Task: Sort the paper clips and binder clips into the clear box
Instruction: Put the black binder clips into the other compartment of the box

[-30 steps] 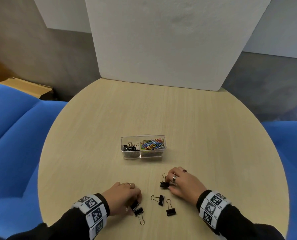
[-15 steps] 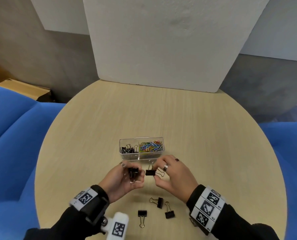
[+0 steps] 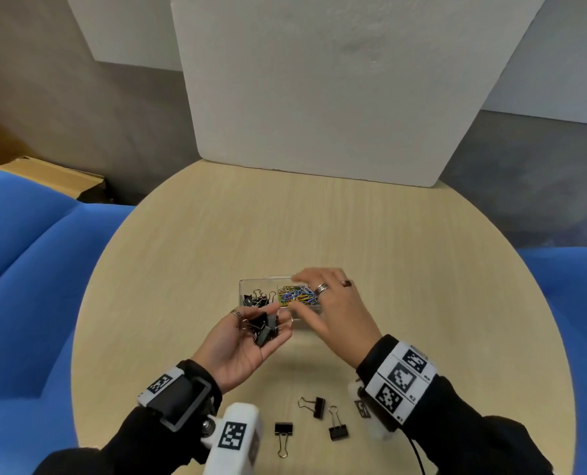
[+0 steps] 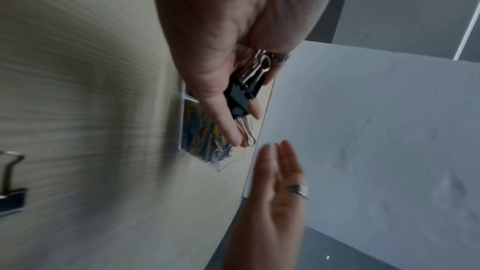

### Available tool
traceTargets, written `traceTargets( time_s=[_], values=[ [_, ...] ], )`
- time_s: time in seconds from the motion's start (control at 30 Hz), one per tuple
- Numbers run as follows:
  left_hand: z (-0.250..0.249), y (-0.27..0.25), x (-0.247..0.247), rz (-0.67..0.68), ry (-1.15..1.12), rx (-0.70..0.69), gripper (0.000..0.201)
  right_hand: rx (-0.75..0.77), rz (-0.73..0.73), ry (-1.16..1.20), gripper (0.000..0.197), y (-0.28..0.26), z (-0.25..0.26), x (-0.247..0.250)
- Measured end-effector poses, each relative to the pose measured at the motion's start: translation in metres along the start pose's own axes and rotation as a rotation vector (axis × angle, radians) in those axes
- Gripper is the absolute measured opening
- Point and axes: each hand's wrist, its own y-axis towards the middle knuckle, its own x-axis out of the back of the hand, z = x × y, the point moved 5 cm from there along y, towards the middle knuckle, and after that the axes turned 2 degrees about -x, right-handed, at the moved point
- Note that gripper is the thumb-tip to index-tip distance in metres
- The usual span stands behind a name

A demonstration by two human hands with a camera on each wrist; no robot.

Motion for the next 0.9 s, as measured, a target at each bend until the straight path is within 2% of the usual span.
traceTargets(
  time_s=[0.13,0.2,0.37,0.47,0.6,0.73,0.83,0.9],
  values=[
    [-0.018,0.006,-0.005,-0.039,-0.082,-0.071,0.030,-0.145,0.339,-0.229,0.069,0.013,-0.024,-0.015],
    [-0.026,0.008,-0.007,-0.066,-0.101,-0.097,0.028,-0.151,0.400,-0.288,0.065,0.016,-0.027,-0.022],
    [-0.031,0.011,-0.009,-0.103,-0.167,-0.111,0.026,-0.161,0.411,-0.306,0.051,0.019,-0.032,-0.036],
    [-0.032,0.014,-0.003,-0.099,-0.217,-0.086,0.014,-0.163,0.417,-0.306,0.051,0.021,-0.036,-0.039],
    [-0.037,0.013,-0.003,-0.091,-0.225,-0.065,0.023,-0.153,0.440,-0.297,0.052,0.021,-0.036,-0.037],
    [-0.042,-0.001,-0.016,-0.080,-0.017,-0.078,0.037,-0.164,0.453,-0.271,0.055,0.018,-0.037,-0.036],
    [-0.046,-0.006,-0.014,-0.131,0.171,-0.126,0.018,-0.172,0.489,-0.252,0.058,0.017,-0.039,-0.034],
    [-0.047,-0.008,-0.011,-0.177,0.324,-0.183,0.015,-0.195,0.498,-0.218,0.060,0.014,-0.039,-0.031]
  ],
)
